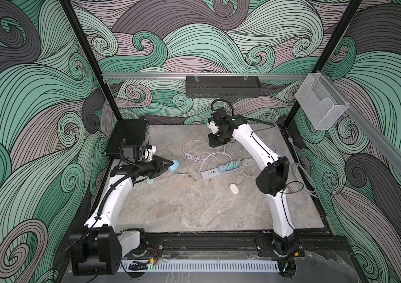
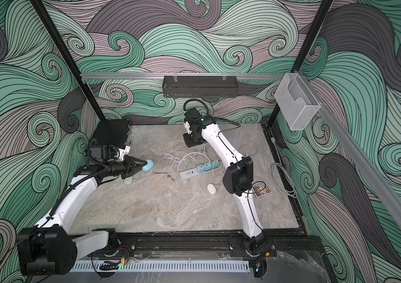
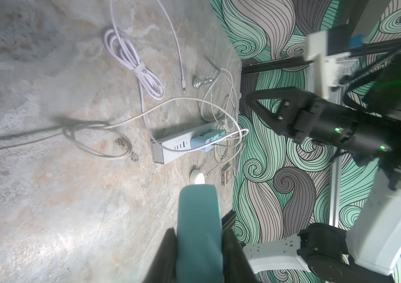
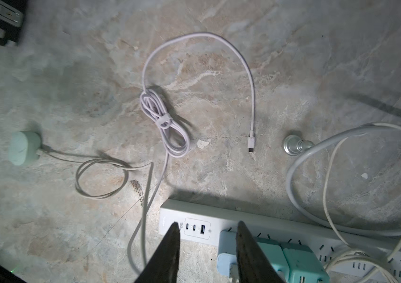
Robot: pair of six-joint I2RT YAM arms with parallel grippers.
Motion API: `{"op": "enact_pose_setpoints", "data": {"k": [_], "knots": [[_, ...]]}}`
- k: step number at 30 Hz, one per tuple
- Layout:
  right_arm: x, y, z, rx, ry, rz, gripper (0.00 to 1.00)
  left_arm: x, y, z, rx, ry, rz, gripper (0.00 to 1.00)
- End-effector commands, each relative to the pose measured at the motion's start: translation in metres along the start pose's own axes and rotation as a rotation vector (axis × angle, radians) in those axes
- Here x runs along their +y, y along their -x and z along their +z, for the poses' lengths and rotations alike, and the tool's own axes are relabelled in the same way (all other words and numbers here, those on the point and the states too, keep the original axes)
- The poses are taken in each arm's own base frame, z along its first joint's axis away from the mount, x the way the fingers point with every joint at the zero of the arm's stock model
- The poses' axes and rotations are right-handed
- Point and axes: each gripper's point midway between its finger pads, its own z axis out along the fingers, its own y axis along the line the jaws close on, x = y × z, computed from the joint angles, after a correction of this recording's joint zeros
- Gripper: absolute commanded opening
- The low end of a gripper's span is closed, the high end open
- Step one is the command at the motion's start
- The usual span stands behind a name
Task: Charge the bluetooth headset
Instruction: Pick up the charging cable from the center of the board.
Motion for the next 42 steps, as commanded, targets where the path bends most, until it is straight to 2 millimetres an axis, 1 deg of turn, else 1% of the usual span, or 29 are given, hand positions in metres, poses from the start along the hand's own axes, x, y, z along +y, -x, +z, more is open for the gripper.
{"op": "enact_pose_setpoints", "data": {"k": [1,6,9,13,19,25,32,36,42], "knots": [[-0.015,-0.012,0.012,0.078,-0.065,0.054,0.39,-0.008,0.013,-0.003,-0.055,-0.032,0.039,0.05],[-0.026,-0.011,0.047,0.111,-0.099,0.057,0.36,0.003,0.009,0.003,-0.042,-0.022,0.036,0.05],[-0.032,-0.01,0.064,0.119,-0.125,0.052,0.35,0.006,0.008,0.005,-0.04,-0.02,0.043,0.05],[-0.043,-0.007,0.082,0.118,-0.161,0.061,0.36,0.008,0.009,0.006,-0.037,-0.016,0.057,0.05],[-0.052,-0.004,0.109,0.111,-0.16,0.069,0.36,0.013,0.01,0.009,-0.037,-0.012,0.06,0.05],[-0.059,0.0,0.125,0.091,-0.164,0.06,0.28,0.015,0.01,0.011,-0.03,-0.012,0.055,0.05],[-0.066,0.0,0.139,0.09,-0.161,0.065,0.25,0.016,0.008,0.011,-0.024,-0.01,0.05,0.05],[-0.066,-0.005,0.147,0.107,-0.152,0.071,0.25,0.016,0.007,0.011,-0.021,-0.008,0.05,0.05],[-0.067,-0.017,0.157,0.149,-0.15,0.073,0.21,0.014,0.007,0.01,-0.02,-0.008,0.055,0.05]]}}
